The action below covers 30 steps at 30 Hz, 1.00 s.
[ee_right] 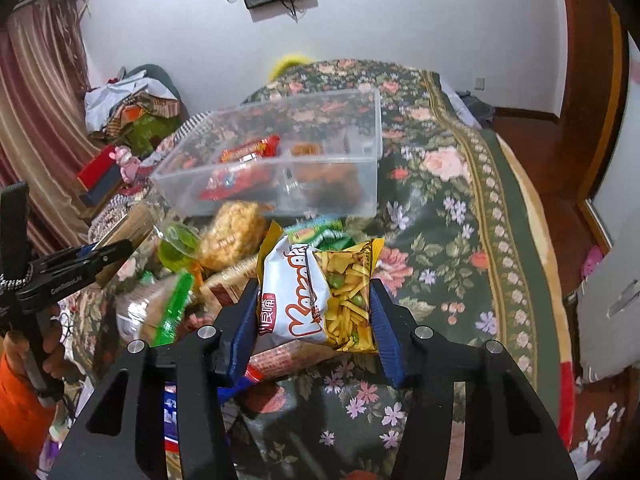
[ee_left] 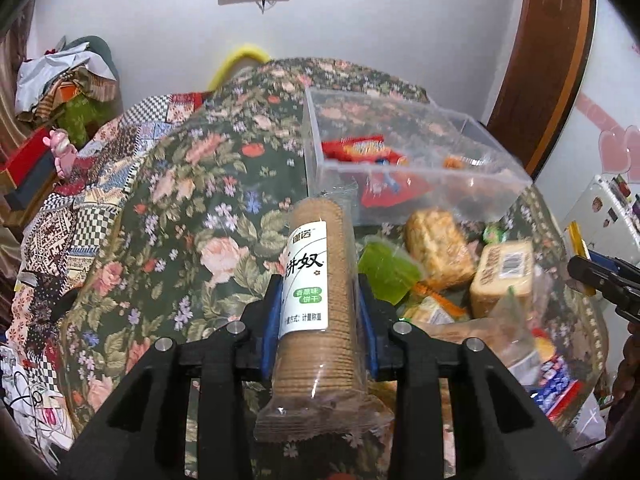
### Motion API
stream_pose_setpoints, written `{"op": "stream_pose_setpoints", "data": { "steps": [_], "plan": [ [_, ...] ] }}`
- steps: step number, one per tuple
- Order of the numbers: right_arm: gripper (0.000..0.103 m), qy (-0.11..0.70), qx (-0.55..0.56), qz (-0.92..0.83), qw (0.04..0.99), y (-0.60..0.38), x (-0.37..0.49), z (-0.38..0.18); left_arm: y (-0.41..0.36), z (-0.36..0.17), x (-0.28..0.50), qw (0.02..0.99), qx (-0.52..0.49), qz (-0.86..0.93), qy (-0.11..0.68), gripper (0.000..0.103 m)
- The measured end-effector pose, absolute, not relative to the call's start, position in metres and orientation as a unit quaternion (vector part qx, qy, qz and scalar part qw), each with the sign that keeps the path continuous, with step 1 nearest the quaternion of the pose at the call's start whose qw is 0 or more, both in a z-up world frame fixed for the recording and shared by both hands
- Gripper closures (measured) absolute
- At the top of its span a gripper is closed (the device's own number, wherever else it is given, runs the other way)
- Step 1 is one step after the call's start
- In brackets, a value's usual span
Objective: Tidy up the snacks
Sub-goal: 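Lower both held snacks into the clear box and open both grippers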
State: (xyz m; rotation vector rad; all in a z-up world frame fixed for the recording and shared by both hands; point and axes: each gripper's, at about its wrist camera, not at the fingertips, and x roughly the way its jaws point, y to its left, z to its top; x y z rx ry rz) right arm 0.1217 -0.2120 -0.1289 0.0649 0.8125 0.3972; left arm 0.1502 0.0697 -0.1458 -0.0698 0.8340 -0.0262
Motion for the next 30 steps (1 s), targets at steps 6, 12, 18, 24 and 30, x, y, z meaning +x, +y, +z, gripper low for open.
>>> {"op": "stream_pose_setpoints", "data": {
  "steps": [6,12,18,24,30],
  "plan": [
    [0.055,0.355,0.027,0.200,0.913,-0.211,0.126,-0.101,0.069,-0.122,0.145,0.924,-0.039,-0.008,0.381,0.069],
    [0.055,0.326,0.021,0.207,0.922,-0.206,0.138,-0.079,0.068,-0.101,0.151,0.931,-0.046,-0.011,0.362,0.069],
    [0.055,0.313,0.017,0.214,0.925,-0.198,0.154,-0.067,0.060,-0.083,0.165,0.937,-0.045,-0.022,0.346,0.069],
    [0.055,0.299,0.005,0.215,0.930,-0.185,0.171,-0.058,0.054,-0.076,0.189,0.938,-0.043,-0.031,0.343,0.069],
    [0.055,0.300,0.000,0.211,0.930,-0.177,0.194,-0.062,0.048,-0.081,0.217,0.935,-0.044,-0.039,0.351,0.069]
  ]
}}
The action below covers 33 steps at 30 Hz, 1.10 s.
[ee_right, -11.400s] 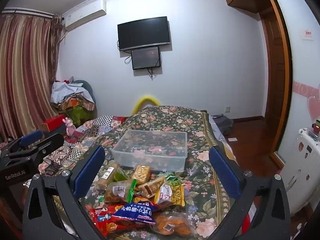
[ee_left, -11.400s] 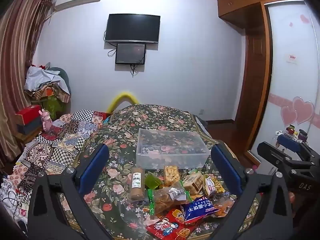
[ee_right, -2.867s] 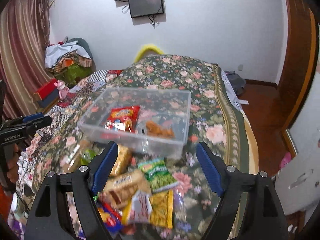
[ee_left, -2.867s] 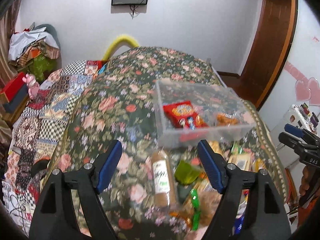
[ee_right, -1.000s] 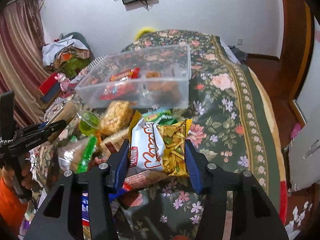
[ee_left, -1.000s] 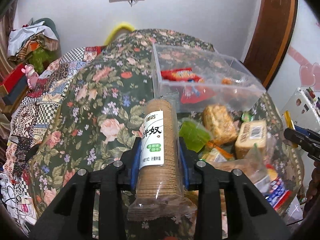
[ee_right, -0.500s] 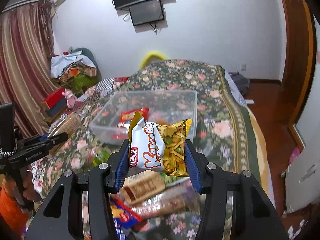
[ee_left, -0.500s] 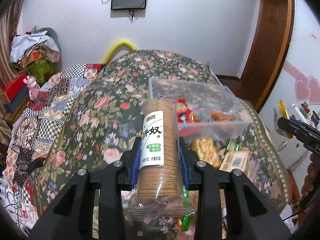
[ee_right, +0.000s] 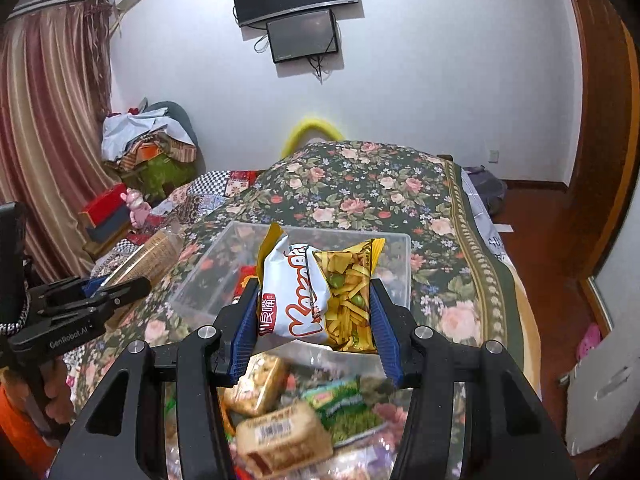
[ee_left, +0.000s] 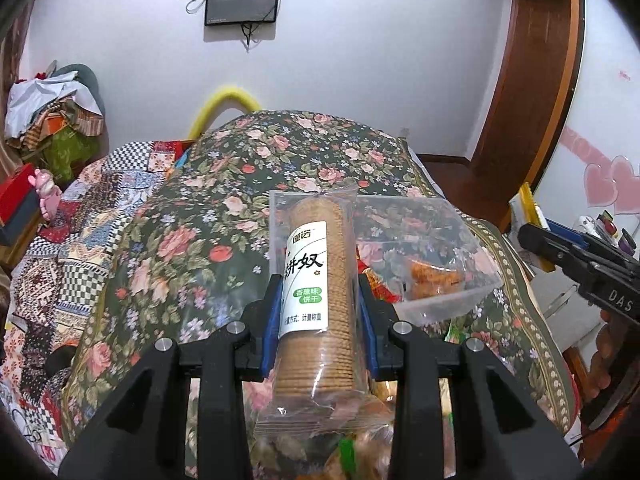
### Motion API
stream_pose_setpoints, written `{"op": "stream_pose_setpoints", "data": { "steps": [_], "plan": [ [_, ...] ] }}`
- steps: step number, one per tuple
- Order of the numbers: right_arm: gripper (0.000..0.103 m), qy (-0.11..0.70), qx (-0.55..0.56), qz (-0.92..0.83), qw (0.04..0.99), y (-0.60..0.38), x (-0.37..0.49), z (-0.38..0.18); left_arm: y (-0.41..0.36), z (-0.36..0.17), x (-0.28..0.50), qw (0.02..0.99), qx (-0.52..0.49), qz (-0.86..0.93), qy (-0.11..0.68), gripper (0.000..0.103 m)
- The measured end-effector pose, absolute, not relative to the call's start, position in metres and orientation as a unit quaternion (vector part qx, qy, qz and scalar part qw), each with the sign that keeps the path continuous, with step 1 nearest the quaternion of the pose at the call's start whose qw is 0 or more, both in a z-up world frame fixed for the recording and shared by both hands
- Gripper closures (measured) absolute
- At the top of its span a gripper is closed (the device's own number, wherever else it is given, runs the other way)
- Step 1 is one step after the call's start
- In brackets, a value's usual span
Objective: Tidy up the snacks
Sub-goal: 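Lower both held snacks into the clear box and open both grippers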
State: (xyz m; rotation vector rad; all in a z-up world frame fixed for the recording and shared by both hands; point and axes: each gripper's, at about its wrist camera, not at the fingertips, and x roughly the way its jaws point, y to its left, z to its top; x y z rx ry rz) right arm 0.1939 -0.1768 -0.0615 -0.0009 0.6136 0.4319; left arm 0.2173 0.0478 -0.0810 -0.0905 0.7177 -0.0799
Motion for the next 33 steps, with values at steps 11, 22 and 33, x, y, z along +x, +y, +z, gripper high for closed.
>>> {"op": "stream_pose_setpoints", "data": {
  "steps": [11,22,33],
  "plan": [
    [0.055,0.337,-0.020,0.194,0.921,-0.167,0.239,-0.088,0.034,-0.104,0.273,0.923,-0.036,-0.047,0.379,0.069],
    [0.054,0.387,-0.022,0.180,0.904,-0.168,0.281,-0.112,0.028,-0.132,0.309,0.912,-0.023,-0.041,0.406,0.069],
    [0.049,0.417,-0.027,0.179,0.891,-0.167,0.285,-0.126,0.025,-0.128,0.304,0.912,-0.025,-0.048,0.406,0.067]
  ]
}}
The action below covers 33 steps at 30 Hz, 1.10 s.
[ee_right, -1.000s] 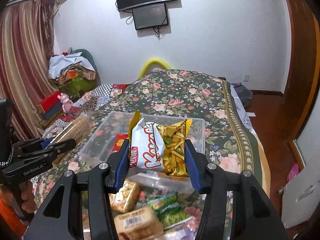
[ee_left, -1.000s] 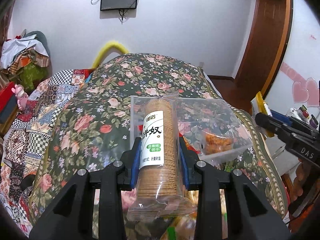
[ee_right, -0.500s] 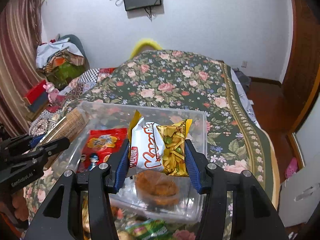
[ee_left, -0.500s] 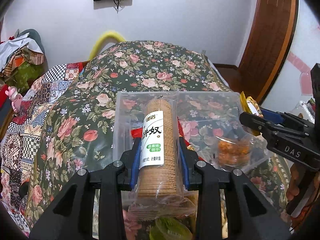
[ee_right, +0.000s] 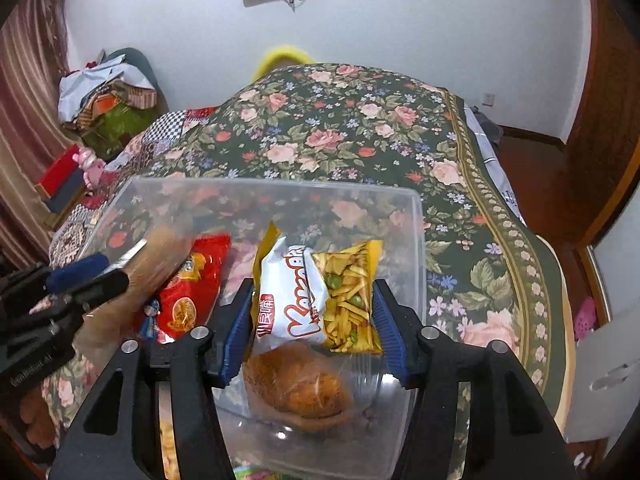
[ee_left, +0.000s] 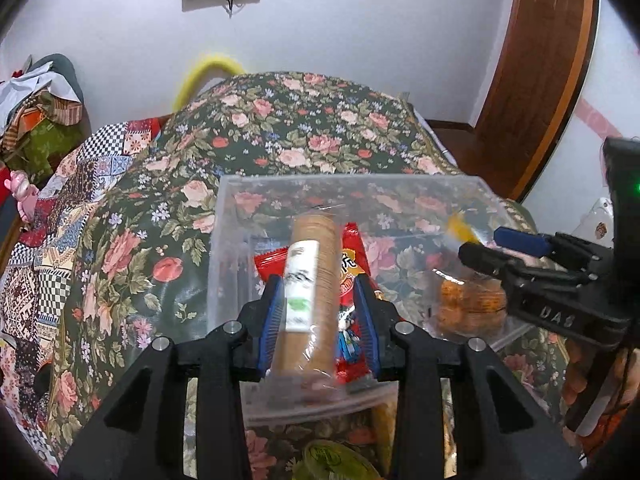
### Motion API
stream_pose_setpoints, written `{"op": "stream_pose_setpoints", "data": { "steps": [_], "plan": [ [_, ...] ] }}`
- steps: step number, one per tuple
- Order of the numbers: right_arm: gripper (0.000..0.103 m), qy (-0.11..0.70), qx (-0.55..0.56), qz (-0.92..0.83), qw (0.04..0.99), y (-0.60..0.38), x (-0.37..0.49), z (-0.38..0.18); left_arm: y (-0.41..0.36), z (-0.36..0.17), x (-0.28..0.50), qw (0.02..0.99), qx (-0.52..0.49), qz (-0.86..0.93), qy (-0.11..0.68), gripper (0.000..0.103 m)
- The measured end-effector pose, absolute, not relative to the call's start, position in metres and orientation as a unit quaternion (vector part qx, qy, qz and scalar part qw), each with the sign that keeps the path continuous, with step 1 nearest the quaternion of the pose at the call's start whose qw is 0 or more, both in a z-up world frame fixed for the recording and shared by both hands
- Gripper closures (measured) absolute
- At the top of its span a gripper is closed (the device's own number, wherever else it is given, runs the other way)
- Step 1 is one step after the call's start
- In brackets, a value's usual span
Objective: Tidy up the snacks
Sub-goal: 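Lower both held snacks into the clear box and open both grippers, then grasp the clear cookie bag with the left gripper while the right grasps the blue biscuit bag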
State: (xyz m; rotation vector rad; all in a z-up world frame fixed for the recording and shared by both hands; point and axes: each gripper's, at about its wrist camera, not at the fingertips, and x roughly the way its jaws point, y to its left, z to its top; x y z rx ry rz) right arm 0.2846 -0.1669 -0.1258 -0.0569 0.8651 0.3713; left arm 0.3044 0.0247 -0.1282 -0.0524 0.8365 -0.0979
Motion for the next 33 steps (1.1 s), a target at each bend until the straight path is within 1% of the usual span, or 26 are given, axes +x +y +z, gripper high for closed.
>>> {"op": "stream_pose_setpoints", "data": {
  "steps": [2,5,8,10,11,13,16,18,19,25,33],
  "plan": [
    [0.049,0.409,-0.036,0.176,0.895,-0.167,0.278,-0.120,0.024,-0.120,0.298,0.915,-0.025,-0.050,0.400,0.067],
    [0.044,0.398,-0.036,0.176,0.899,-0.170,0.268,-0.110,0.025,-0.108,0.285,0.918,-0.024,-0.054,0.391,0.067],
    [0.043,0.388,-0.028,0.186,0.903,-0.176,0.252,-0.098,0.026,-0.097,0.267,0.921,-0.022,-0.056,0.385,0.063],
    [0.043,0.379,-0.025,0.189,0.905,-0.180,0.238,-0.090,0.026,-0.090,0.253,0.923,-0.019,-0.058,0.380,0.056],
    [0.042,0.376,-0.024,0.192,0.906,-0.181,0.232,-0.087,0.027,-0.088,0.246,0.924,-0.017,-0.058,0.377,0.054],
    [0.038,0.369,-0.019,0.197,0.908,-0.186,0.217,-0.081,0.026,-0.083,0.230,0.926,-0.013,-0.059,0.372,0.048],
    [0.034,0.358,-0.017,0.198,0.912,-0.192,0.193,-0.074,0.027,-0.076,0.205,0.929,-0.010,-0.061,0.365,0.040],
    [0.034,0.356,-0.020,0.199,0.913,-0.194,0.177,-0.073,0.027,-0.075,0.191,0.929,-0.010,-0.063,0.364,0.036],
    [0.033,0.356,-0.019,0.199,0.913,-0.194,0.171,-0.073,0.027,-0.074,0.183,0.929,-0.010,-0.065,0.364,0.034],
    [0.031,0.373,-0.004,0.212,0.903,-0.197,0.131,-0.087,0.025,-0.087,0.137,0.922,-0.022,-0.073,0.379,0.026],
    [0.031,0.403,-0.007,0.214,0.890,-0.191,0.099,-0.116,0.003,-0.119,0.111,0.904,-0.029,-0.100,0.414,0.020]
  ]
}}
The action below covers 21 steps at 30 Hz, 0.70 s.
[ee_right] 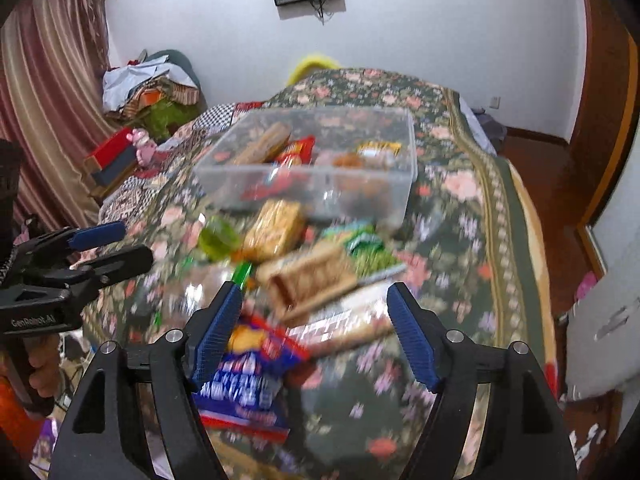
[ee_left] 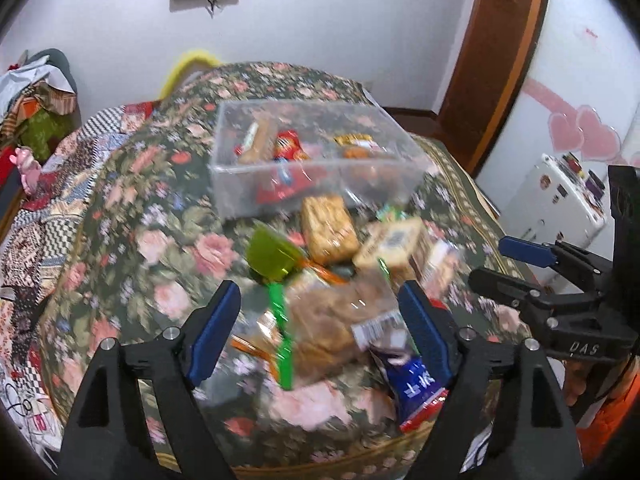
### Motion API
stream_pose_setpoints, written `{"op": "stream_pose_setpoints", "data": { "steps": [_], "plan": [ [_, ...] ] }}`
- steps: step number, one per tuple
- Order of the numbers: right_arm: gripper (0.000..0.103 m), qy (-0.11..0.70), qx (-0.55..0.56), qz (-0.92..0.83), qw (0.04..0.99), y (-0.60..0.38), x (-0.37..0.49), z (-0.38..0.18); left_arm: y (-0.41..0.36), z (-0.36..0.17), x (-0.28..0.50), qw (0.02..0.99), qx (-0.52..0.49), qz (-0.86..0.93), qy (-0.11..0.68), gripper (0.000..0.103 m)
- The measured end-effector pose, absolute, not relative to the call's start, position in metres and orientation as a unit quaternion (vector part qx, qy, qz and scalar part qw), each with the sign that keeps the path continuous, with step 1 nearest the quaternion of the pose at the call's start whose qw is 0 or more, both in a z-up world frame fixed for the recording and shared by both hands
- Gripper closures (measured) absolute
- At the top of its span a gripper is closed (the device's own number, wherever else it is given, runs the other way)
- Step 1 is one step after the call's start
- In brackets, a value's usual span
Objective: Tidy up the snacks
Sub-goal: 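Grasp the clear cookie bag with the left gripper while the right grasps the blue biscuit bag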
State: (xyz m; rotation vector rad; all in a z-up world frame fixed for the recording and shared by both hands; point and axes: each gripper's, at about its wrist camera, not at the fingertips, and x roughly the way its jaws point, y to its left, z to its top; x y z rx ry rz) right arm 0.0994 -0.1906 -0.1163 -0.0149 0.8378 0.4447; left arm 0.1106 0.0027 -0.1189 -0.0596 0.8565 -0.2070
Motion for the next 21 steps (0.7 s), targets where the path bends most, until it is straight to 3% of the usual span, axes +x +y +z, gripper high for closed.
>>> {"op": "stream_pose_setpoints", "data": {
  "steps": [4,15,18,21],
  "plan": [
    [0.031,0.415,0.002,0.213,0.884,-0.196,0.095,-0.126,-0.014,-0.132,0.111,0.900,-0.021,-0.107,0.422,0.012],
    [0.031,0.428,-0.007,0.216,0.877,-0.191,0.081,-0.139,-0.005,-0.182,0.124,0.880,-0.052,-0.082,0.464,0.012],
    [0.031,0.435,-0.010,0.219,0.873,-0.187,0.080,-0.144,-0.003,-0.182,0.124,0.885,-0.052,-0.082,0.455,0.014],
    [0.031,0.440,-0.011,0.223,0.870,-0.184,0.078,-0.148,-0.002,-0.182,0.121,0.889,-0.051,-0.085,0.447,0.023]
  ]
}}
